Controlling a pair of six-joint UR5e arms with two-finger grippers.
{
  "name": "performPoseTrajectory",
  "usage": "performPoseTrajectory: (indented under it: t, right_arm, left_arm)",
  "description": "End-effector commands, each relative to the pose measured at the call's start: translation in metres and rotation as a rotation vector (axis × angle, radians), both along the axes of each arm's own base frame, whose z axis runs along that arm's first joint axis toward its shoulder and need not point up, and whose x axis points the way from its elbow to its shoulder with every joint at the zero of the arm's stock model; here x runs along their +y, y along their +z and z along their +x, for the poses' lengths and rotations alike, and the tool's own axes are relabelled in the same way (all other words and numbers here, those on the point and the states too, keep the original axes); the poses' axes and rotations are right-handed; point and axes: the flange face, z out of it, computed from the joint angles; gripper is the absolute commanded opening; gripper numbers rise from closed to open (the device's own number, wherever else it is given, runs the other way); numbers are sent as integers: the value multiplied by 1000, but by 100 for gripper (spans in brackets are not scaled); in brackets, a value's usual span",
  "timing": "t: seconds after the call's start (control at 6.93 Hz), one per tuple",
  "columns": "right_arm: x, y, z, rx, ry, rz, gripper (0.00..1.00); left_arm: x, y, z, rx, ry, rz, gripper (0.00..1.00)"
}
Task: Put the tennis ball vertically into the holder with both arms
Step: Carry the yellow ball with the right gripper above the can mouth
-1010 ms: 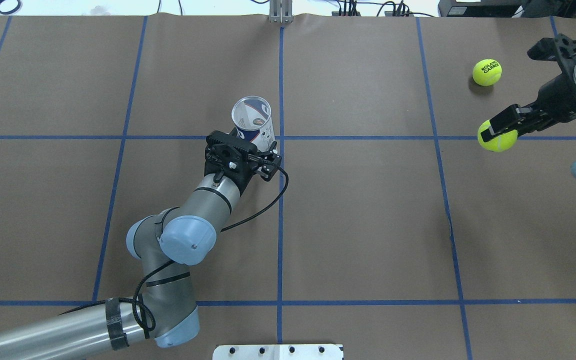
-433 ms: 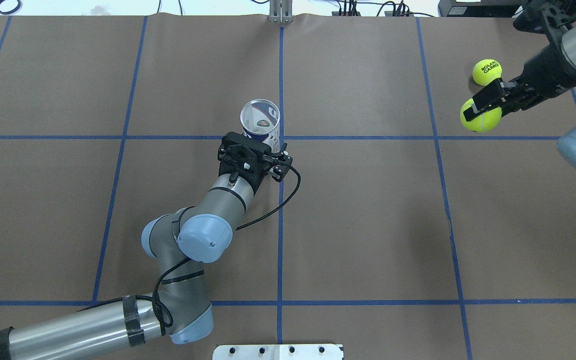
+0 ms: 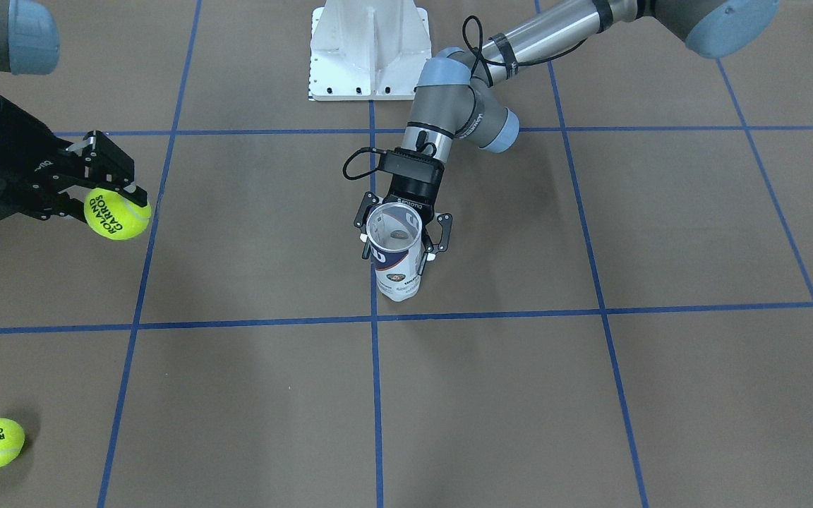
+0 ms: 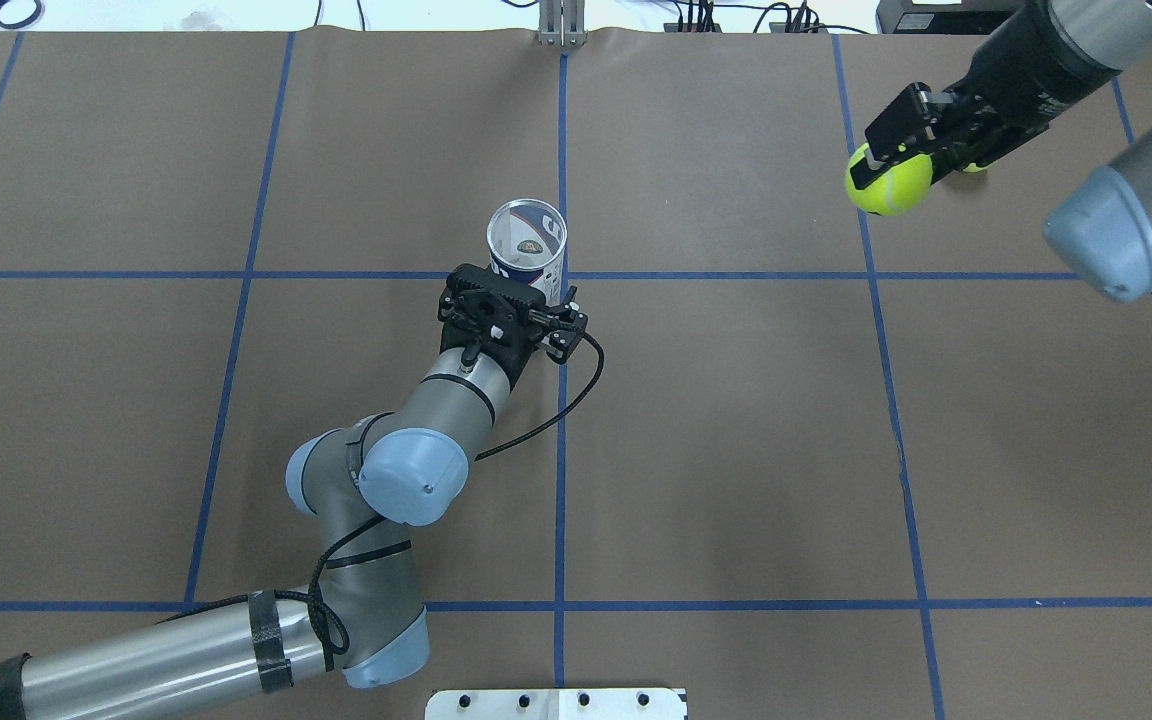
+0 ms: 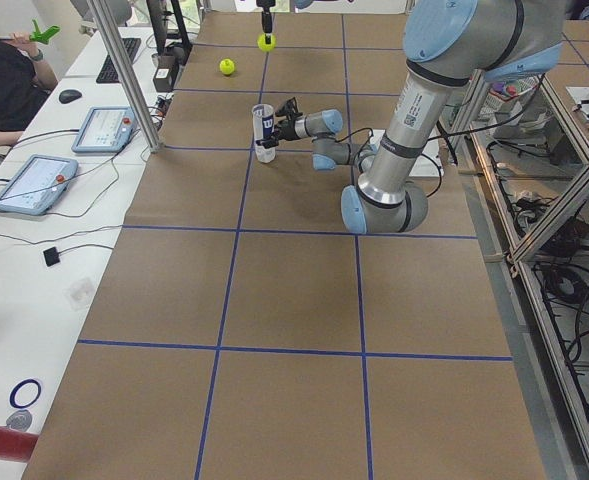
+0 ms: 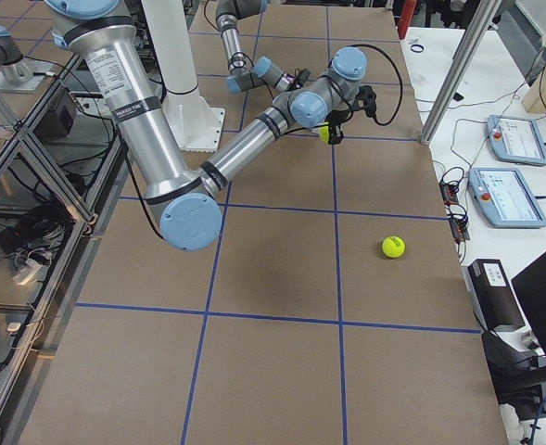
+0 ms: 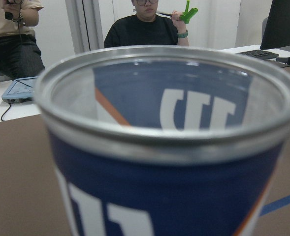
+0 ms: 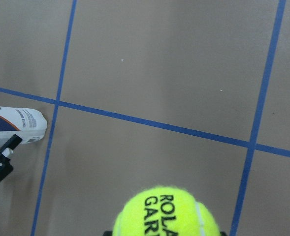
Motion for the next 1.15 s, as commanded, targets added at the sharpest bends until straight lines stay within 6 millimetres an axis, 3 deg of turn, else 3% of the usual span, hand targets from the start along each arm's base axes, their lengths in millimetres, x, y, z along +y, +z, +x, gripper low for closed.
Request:
performPoseTrajectory:
  t: [0.0, 0.43, 0.58, 0.72, 1.01]
  right_arm:
    - [8, -70, -44, -41, -7, -32, 0]
    - [8, -132, -100, -43, 3, -19, 0]
    - [17, -153, -127, -35, 20, -26, 0]
    - [23, -176, -142, -43, 27, -17, 0]
    - [28, -185, -165, -30, 27, -4, 0]
  left_arm:
    - [0, 0, -1, 7, 0, 3, 99]
    - [0, 0, -1, 9, 0, 3, 98]
    - [0, -3, -1, 14, 0, 5, 90]
    - [0, -6, -1, 17, 0, 6, 87]
    - [0, -6, -1, 17, 0, 6, 83]
